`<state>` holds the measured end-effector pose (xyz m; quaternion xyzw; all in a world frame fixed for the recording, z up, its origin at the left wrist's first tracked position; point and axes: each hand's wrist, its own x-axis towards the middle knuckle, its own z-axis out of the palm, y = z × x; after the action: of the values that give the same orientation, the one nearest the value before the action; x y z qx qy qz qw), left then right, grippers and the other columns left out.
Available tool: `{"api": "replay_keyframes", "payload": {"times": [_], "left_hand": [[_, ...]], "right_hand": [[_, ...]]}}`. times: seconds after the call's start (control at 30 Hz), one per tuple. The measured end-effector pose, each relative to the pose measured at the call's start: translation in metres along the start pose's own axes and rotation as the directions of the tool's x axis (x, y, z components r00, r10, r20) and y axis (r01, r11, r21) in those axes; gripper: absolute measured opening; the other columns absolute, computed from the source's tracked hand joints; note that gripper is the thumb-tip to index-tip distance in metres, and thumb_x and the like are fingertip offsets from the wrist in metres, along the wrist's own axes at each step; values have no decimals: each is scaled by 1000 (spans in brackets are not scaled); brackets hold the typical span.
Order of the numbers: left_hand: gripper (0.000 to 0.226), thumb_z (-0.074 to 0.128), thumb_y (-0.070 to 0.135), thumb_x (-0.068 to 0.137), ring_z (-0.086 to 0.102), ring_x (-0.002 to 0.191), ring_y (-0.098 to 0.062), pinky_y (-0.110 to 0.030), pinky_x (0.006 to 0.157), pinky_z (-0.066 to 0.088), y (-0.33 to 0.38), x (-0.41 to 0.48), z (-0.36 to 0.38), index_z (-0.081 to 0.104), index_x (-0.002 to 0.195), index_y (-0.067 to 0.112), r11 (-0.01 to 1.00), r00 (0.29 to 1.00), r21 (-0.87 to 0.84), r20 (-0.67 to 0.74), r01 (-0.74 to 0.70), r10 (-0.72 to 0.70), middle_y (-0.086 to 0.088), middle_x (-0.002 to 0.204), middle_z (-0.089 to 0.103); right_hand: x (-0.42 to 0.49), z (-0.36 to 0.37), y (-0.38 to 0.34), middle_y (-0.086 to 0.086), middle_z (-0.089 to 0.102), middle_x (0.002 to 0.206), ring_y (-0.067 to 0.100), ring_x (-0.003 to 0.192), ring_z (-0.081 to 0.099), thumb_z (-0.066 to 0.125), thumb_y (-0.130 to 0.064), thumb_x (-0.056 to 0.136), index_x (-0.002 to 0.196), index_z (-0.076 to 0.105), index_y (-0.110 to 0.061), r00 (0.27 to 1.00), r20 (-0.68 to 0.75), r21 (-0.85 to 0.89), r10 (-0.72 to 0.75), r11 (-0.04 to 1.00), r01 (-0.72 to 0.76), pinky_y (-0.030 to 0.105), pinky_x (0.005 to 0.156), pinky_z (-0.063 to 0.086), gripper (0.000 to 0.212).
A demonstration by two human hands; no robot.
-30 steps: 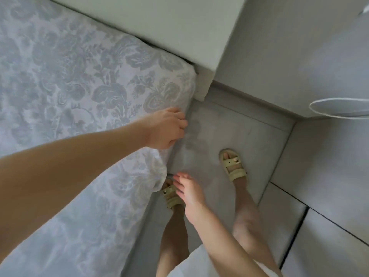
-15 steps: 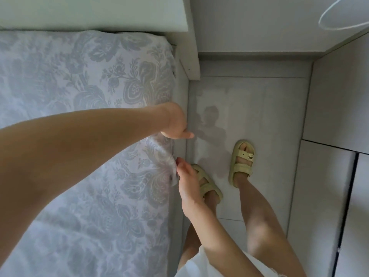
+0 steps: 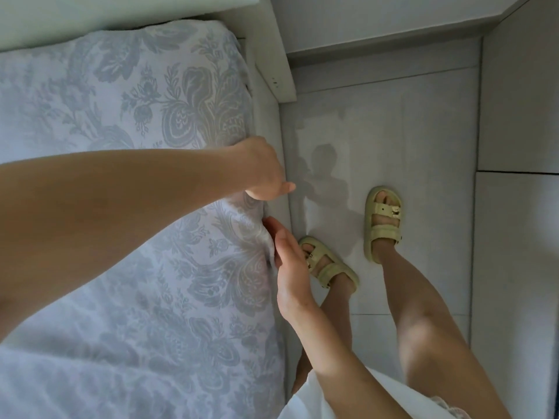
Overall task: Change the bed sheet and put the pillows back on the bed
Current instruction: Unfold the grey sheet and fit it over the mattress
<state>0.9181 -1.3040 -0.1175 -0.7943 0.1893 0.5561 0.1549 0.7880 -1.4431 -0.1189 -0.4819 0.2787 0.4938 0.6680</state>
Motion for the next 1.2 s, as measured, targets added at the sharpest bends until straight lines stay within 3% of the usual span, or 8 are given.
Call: {"api": "replay_keyframes", "payload": {"times": [0.13, 0.27, 0.43, 0.6, 0.73, 0.87, 0.97, 1.2], "left_hand": [[70, 2, 51, 98, 46, 124, -28, -39, 109, 31, 3, -6, -10, 43, 137, 11, 998, 996, 59, 90, -15, 9, -10, 134, 52], [74, -1, 53, 97, 45, 124, -28, -40, 111, 26, -2, -12, -12, 50, 130, 10, 999, 997, 37, 73, -19, 16, -11, 131, 53], [84, -10, 61, 86, 54, 79, -20, -41, 102, 35, -18, -26, -22, 56, 81, 10, 983, 966, -118, -233, -138, 107, -2, 73, 58], [91, -8, 67, 78, 58, 94, -21, -41, 89, 47, -1, -43, 6, 67, 92, 18, 948, 944, -156, -228, -278, 239, -2, 90, 66], [76, 1, 53, 95, 58, 98, -23, -39, 95, 42, 20, -35, 23, 68, 97, 18, 963, 958, 50, -101, -266, 270, -1, 94, 67], [70, 3, 50, 98, 57, 105, -23, -37, 99, 37, 33, -20, 22, 65, 110, 18, 965, 978, 173, -24, -198, 205, -3, 105, 66], [63, 5, 47, 100, 52, 116, -22, -39, 107, 22, 44, -17, 19, 56, 124, 20, 955, 984, 239, 61, -175, 165, -4, 118, 63], [60, 6, 42, 103, 46, 126, -25, -40, 112, 16, 49, -28, 5, 51, 131, 16, 972, 986, 199, 138, -125, 98, -7, 131, 56]], "right_hand": [[10, 1, -5, -2, 58, 133, 9, 122, 54, 25, -37, 103, 138, 48, -16, 992, 125, 51, 7, 999, -13, 31, 108, 40, 47], [42, 2, -20, 11, 57, 132, 26, 123, 54, 18, -75, 86, 138, 48, -12, 888, 344, 182, 307, 906, -383, 43, 109, 37, 86], [68, 3, -20, 14, 54, 135, 29, 124, 52, 12, -88, 73, 130, 53, -13, 787, 455, 186, 417, 820, -542, 43, 107, 37, 103], [37, -18, -3, 13, 66, 119, 25, 114, 61, 19, -71, 89, 131, 53, -3, 945, 170, 352, 279, 879, -323, 40, 102, 43, 86], [-7, -38, 19, 3, 68, 114, 12, 109, 62, 27, -45, 100, 117, 62, -9, 979, -174, 114, 108, 989, -89, 25, 98, 45, 52], [-33, -29, 28, -13, 68, 109, -2, 105, 62, 29, -36, 99, 109, 62, -24, 999, -14, 55, 42, 998, -41, 16, 91, 48, 36], [-30, -16, 28, -11, 64, 122, 1, 117, 56, 33, -46, 95, 127, 56, -23, 996, 79, 14, 45, 999, -46, 23, 103, 42, 46], [-3, -6, 18, -10, 66, 117, 3, 113, 59, 23, -60, 96, 118, 61, -32, 961, 198, 52, 195, 977, -209, 25, 100, 42, 52]]}}
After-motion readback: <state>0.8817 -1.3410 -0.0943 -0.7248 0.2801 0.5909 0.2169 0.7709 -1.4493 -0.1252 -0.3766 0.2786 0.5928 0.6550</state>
